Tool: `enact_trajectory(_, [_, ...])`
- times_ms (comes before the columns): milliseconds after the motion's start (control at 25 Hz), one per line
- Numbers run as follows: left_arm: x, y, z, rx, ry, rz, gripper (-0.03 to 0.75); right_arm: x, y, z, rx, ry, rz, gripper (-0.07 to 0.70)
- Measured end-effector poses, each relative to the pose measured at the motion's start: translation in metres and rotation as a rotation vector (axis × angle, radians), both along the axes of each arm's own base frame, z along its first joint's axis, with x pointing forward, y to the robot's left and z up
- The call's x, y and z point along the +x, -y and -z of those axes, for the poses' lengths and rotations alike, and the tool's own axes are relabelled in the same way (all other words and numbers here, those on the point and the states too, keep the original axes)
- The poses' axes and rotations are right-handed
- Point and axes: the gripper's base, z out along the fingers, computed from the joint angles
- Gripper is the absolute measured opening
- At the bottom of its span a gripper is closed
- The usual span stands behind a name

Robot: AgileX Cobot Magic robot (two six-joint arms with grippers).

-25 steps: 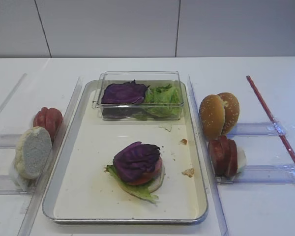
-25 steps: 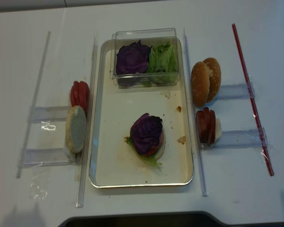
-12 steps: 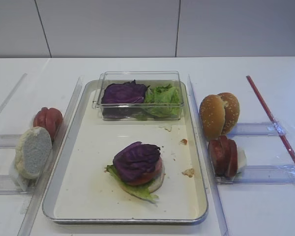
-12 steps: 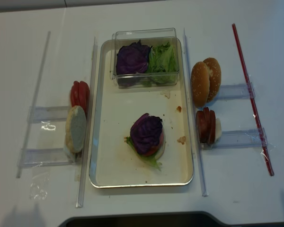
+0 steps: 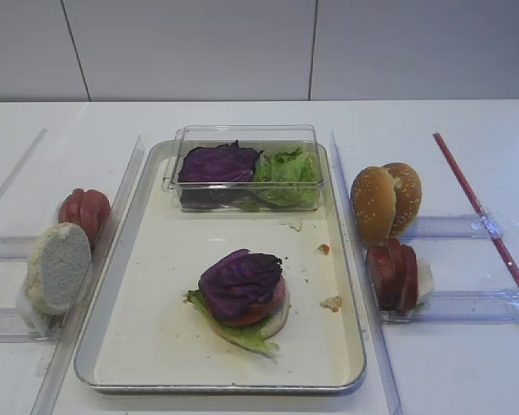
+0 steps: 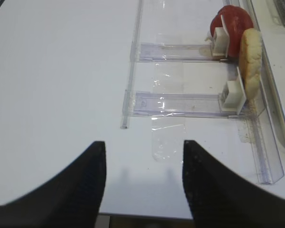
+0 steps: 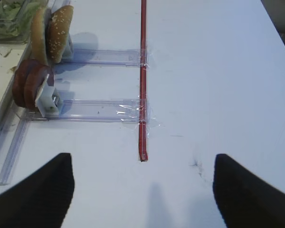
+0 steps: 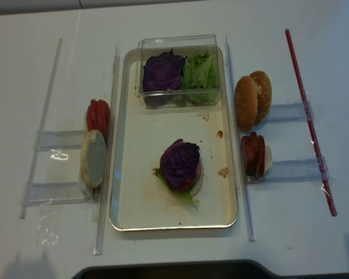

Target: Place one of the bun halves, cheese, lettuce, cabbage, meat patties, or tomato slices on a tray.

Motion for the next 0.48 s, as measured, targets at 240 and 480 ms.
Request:
enact_trajectory(240, [0.0,0.0,0.0,0.0,0.0,0.0,0.377,0.0,0.0,0.0,0.0,0.0,0.0,0.624])
enact_trajectory(480, [0.0,0.0,0.0,0.0,0.0,0.0,0.377,0.0,0.0,0.0,0.0,0.0,0.0,0.624])
